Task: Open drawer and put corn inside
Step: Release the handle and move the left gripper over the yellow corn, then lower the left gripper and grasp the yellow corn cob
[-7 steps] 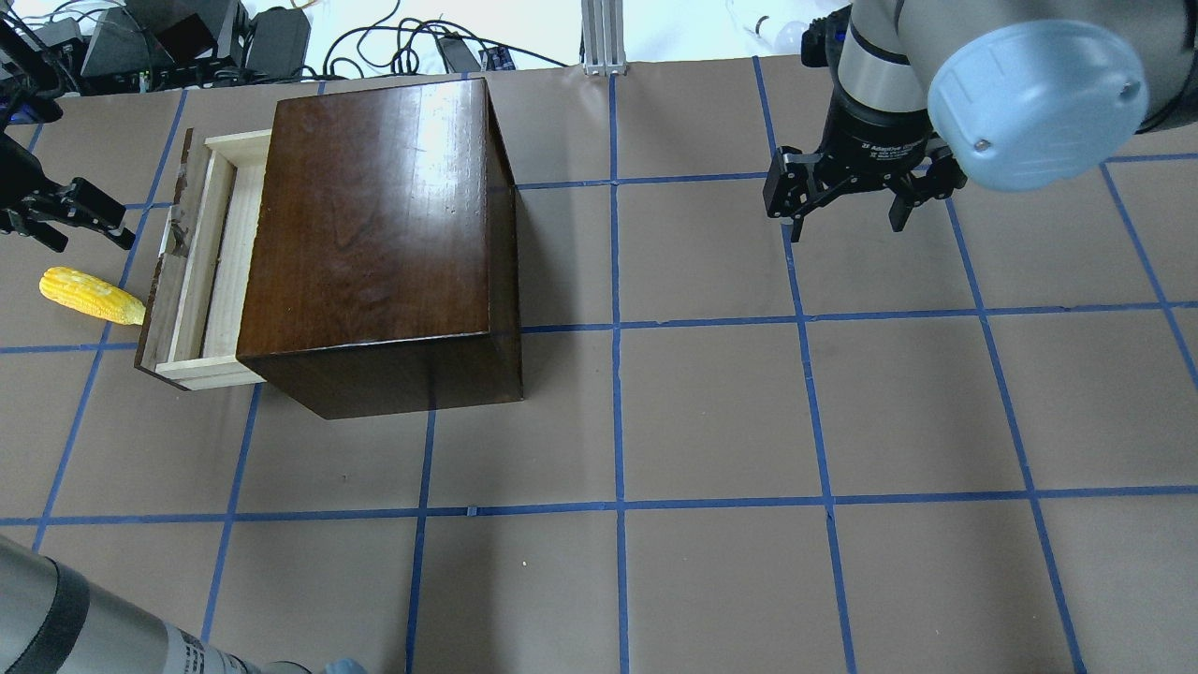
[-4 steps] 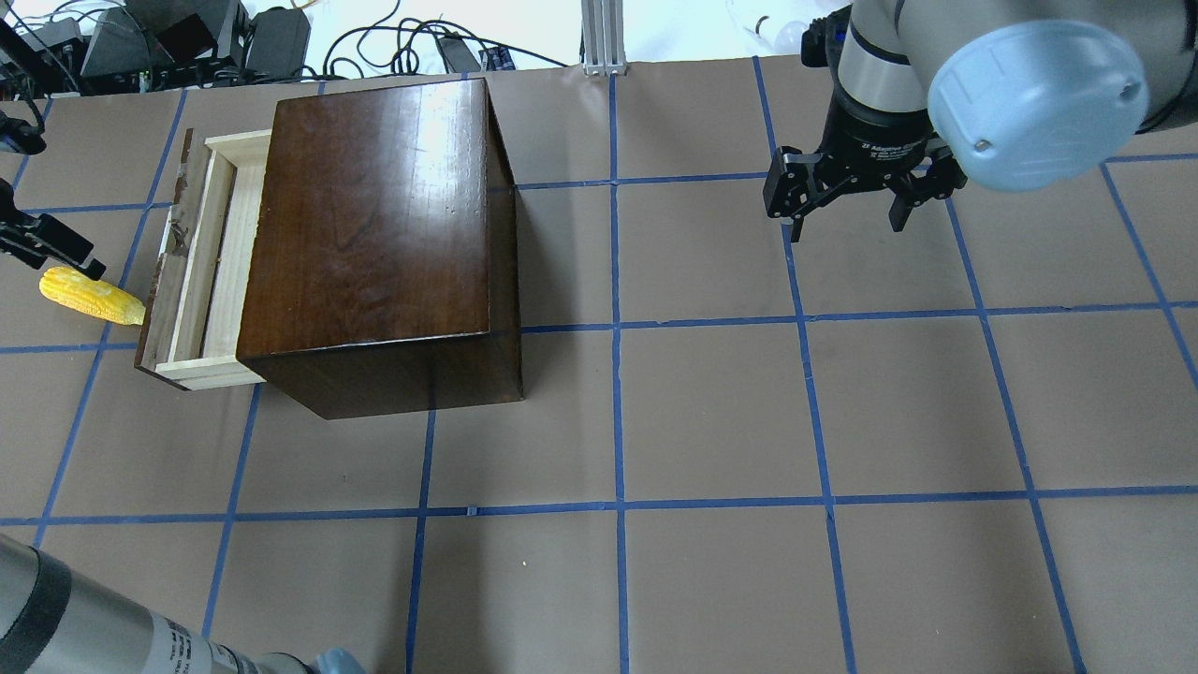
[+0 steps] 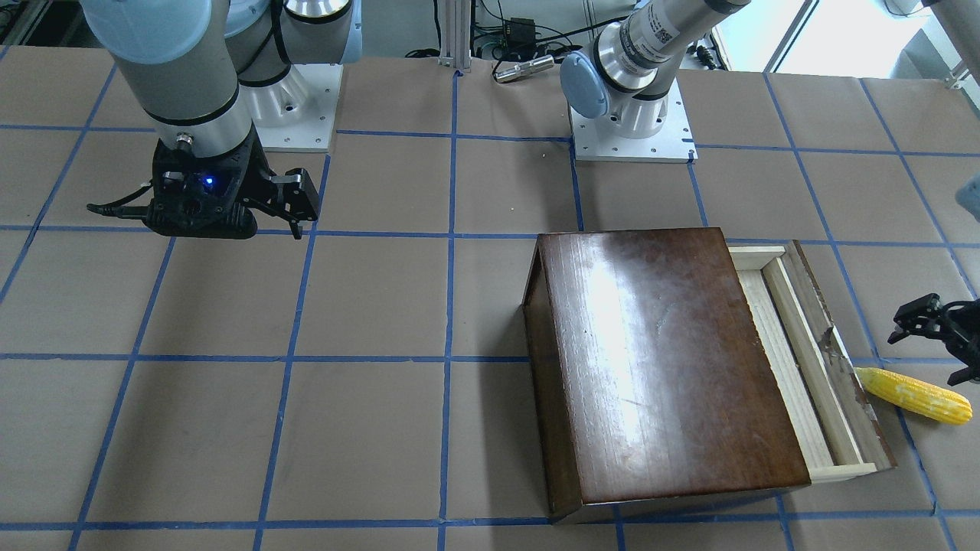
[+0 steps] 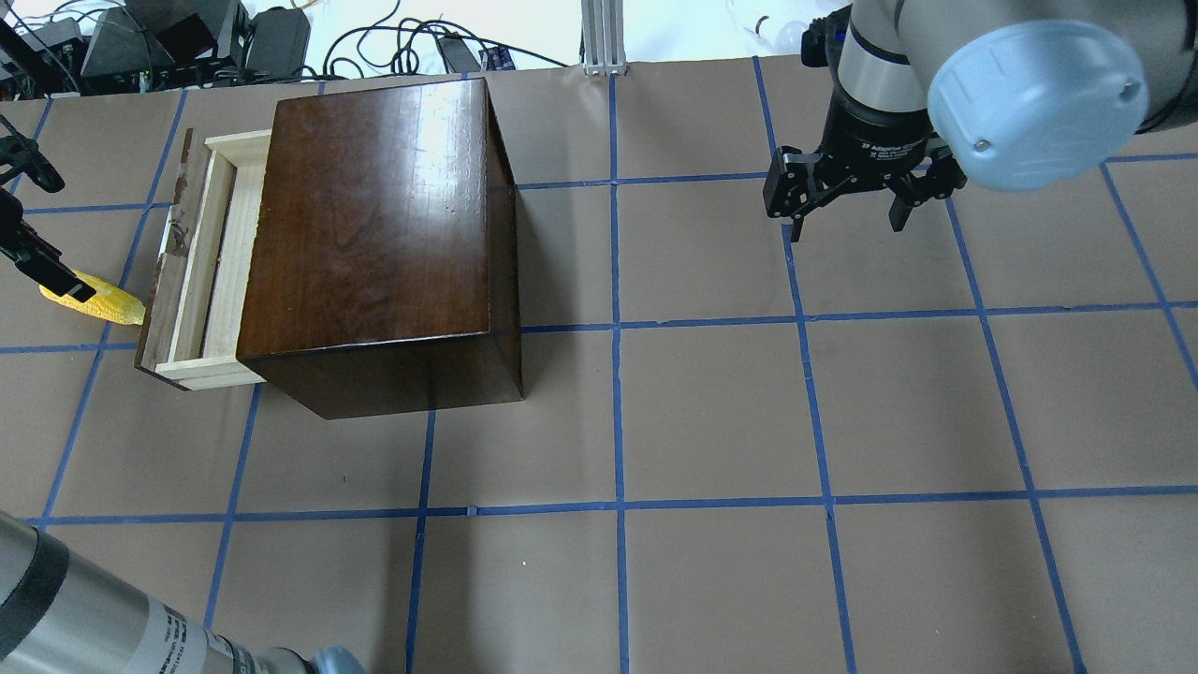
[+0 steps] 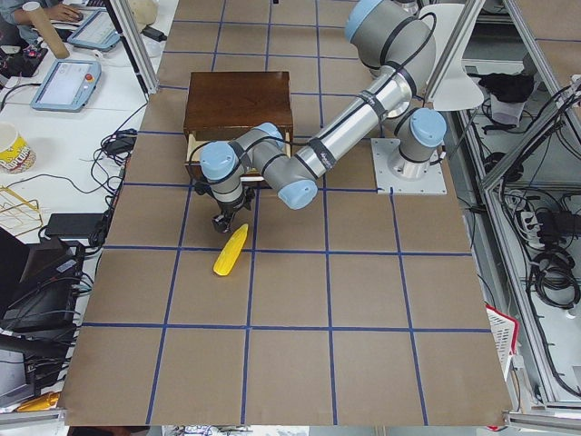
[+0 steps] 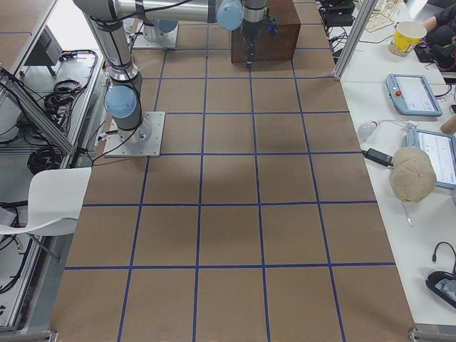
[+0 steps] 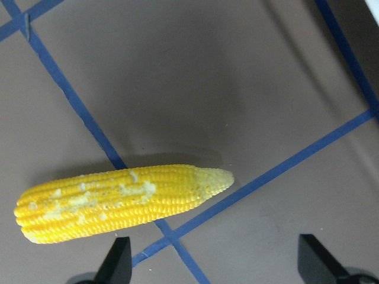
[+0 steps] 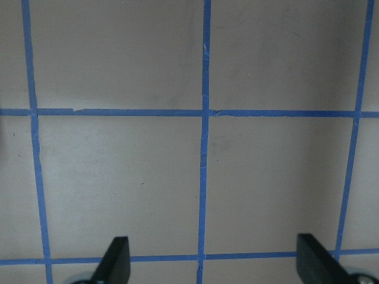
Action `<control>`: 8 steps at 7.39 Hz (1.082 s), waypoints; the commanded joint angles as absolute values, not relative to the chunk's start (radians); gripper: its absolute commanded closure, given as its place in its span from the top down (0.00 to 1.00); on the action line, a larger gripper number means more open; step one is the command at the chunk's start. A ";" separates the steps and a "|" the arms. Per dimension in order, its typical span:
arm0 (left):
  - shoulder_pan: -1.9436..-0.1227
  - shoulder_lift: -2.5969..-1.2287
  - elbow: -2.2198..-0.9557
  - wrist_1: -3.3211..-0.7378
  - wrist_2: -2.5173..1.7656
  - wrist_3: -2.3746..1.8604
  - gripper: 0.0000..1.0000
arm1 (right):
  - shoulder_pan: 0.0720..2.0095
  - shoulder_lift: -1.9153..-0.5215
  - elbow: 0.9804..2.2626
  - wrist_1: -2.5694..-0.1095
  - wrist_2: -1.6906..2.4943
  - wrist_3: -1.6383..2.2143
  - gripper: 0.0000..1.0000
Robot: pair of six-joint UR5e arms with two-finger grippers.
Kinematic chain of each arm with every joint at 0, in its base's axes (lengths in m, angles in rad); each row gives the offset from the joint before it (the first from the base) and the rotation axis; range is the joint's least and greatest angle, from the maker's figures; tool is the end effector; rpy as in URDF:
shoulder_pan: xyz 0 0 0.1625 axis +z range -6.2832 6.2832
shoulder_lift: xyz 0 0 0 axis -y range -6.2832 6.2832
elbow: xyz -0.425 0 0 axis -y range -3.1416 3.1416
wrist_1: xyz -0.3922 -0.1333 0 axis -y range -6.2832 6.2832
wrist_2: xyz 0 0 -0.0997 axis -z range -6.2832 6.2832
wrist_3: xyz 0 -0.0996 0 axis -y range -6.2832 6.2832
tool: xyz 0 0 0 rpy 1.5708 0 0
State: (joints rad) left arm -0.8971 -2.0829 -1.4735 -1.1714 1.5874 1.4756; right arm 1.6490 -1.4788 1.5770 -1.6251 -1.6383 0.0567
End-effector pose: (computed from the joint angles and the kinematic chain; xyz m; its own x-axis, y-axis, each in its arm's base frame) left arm 0.3122 -0.6021 0.2738 -0.6953 0.7186 0.0138 0.7187 0.6950 0.0180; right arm 0.1672 -0.5131 0.4436 -0.9973 -0.0243 0.0698 -0.0216 0.9990 0.0400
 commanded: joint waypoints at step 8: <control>-0.838 -2.178 -1.505 -0.934 1.551 2.184 1.00 | 1.649 -1.479 1.577 -1.624 -1.638 0.057 1.00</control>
State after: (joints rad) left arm -0.8461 -2.1718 -1.4964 -0.9424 1.5797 2.1564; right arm 1.6490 -1.4787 1.5769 -1.6249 -1.6383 0.0568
